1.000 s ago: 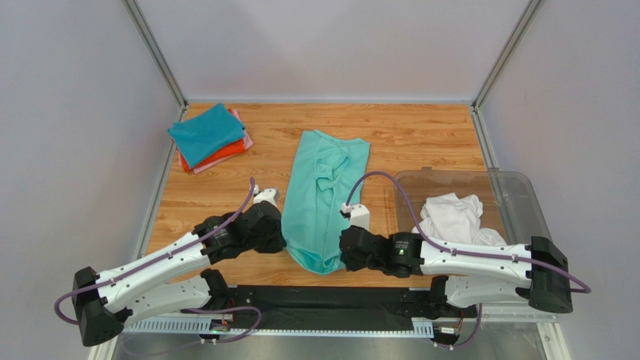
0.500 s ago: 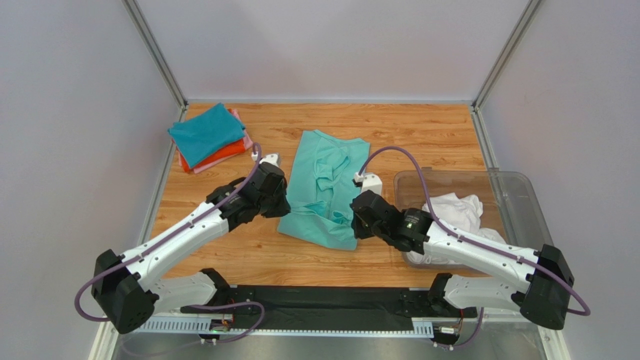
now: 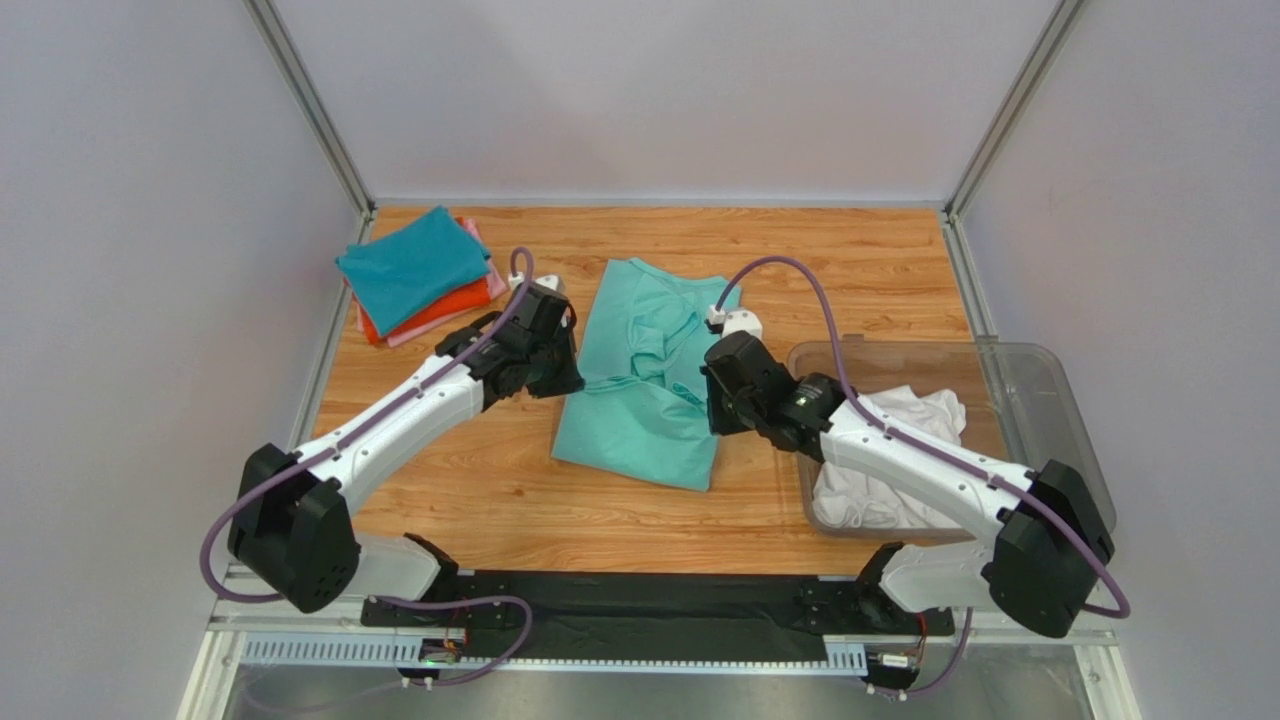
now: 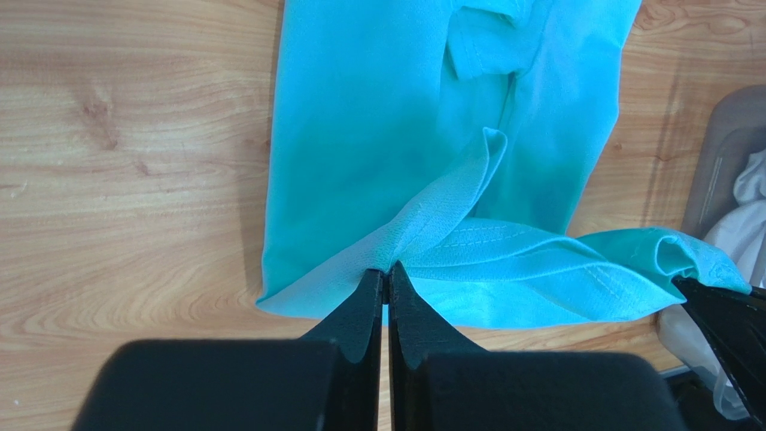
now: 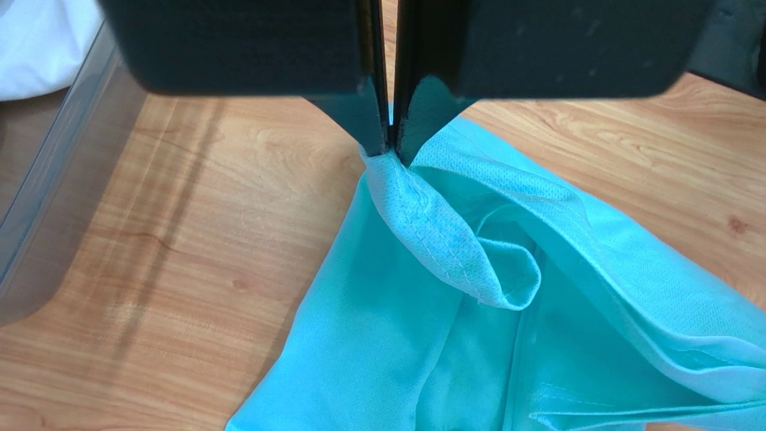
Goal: Fold and stack the t-shirts
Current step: Fold the tshirt
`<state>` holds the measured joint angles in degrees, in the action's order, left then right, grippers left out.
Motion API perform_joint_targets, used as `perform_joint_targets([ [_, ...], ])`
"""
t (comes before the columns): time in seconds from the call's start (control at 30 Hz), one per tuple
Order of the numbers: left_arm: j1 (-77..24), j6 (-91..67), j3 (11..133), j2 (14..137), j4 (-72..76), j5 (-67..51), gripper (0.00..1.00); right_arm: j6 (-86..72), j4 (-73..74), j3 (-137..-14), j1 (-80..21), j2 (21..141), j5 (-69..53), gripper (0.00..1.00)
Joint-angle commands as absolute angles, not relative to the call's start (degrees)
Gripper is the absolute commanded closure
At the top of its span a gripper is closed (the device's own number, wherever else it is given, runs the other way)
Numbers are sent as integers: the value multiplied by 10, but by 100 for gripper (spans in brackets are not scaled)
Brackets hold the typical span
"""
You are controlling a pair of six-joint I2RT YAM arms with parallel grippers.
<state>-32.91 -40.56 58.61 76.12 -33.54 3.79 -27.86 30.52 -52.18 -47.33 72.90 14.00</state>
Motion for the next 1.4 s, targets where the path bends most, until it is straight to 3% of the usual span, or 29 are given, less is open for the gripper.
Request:
perform_joint_targets([
  [0.0,-316,-380,623,787,-310,15,100,-245,267,-560,-449,751,125,100],
  [0.77,-258,-374,666,920,-276,-34,100,-209,221,-628,-368,926,79,99],
  [1.0,-251,-370,681,949,-272,-52,89,-212,217,-637,-357,955,79,87],
  [1.1,-250,-372,681,947,-272,-57,68,-214,220,-645,-355,956,78,74],
  [1.13,-249,-374,681,940,-274,-56,46,-214,226,-647,-355,953,78,71],
  [1.2,-249,-374,680,932,-275,-59,36,-218,231,-650,-355,946,75,68],
  [1.27,-249,-378,677,913,-279,-57,9,-220,238,-650,-354,928,69,61],
  [1.33,-249,-380,671,889,-285,-57,0,-224,241,-643,-356,903,50,50],
  [1.37,-249,-380,668,880,-287,-58,0,-226,240,-637,-355,893,42,40],
])
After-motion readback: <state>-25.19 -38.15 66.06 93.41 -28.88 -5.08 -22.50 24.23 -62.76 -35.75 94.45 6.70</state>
